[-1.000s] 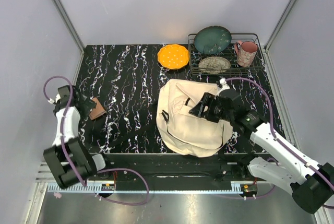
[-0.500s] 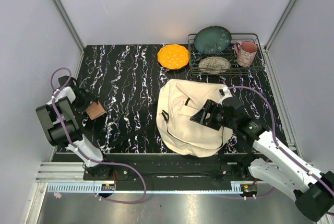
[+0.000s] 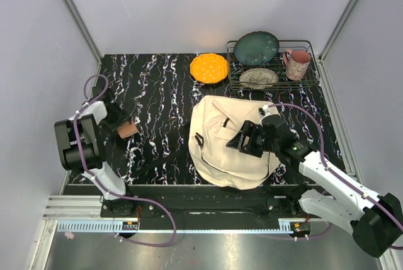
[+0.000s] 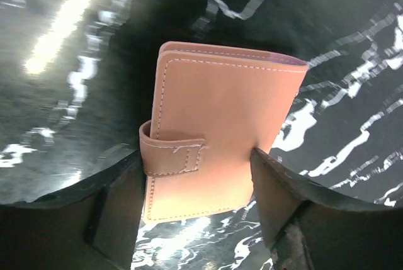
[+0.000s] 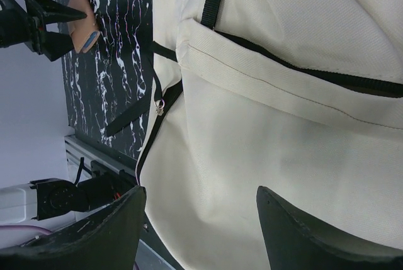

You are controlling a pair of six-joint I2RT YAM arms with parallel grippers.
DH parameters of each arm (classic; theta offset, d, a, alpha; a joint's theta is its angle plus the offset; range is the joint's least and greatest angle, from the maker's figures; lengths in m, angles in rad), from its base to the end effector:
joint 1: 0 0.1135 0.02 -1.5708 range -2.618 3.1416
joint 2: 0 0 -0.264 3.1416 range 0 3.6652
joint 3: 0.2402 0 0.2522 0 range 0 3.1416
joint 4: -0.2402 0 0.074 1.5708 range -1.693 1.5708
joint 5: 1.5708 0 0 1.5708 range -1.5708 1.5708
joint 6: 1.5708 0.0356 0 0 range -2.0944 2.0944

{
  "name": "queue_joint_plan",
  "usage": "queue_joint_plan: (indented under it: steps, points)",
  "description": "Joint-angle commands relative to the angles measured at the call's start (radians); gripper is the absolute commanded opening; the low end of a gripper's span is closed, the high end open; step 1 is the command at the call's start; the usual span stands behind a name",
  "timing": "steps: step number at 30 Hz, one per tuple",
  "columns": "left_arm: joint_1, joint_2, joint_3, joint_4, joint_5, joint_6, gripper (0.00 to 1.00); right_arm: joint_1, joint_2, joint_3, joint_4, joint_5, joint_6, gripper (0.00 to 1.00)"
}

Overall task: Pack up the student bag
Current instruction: Pick up the personal item from the center of the board.

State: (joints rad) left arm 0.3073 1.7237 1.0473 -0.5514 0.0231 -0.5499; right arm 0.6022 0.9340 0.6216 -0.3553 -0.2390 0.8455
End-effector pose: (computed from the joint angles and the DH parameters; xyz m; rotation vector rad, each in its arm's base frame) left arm 0.3106 0.0977 0.1647 -1.1596 2.5513 -0.0909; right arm 0.1599 0.1201 0.2403 0.1543 2.4271 0.9982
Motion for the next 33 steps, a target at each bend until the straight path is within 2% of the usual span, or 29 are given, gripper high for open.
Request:
queue_joint_plan:
  steps: [1,2,8,15,16,18,33]
  points:
    - [-0.095,-0.001,-0.062,0.067,0.011,-0.01,0.63,0.007,-0.006,0.006,0.047,-0.02,-0.005,0.77]
    - [-0.124,-0.006,-0.073,0.073,0.011,-0.012,0.56,0.007,-0.011,0.001,0.049,-0.02,0.003,0.77]
    - [-0.203,-0.082,-0.109,0.116,0.044,-0.034,0.37,0.007,-0.015,-0.034,0.059,-0.016,0.032,0.76]
    - [-0.217,-0.202,-0.154,0.171,0.133,-0.051,0.16,0.007,-0.067,-0.105,0.104,-0.011,0.115,0.76]
    - [-0.218,-0.219,-0.173,0.18,0.159,-0.051,0.08,0.007,-0.073,-0.112,0.114,-0.014,0.125,0.76]
    - [-0.221,-0.271,-0.194,0.212,0.19,-0.056,0.0,0.007,-0.08,-0.12,0.121,-0.02,0.133,0.76]
    - [-0.257,-0.587,-0.282,0.237,0.397,-0.041,0.0,0.007,-0.052,-0.132,0.237,-0.092,0.199,0.76]
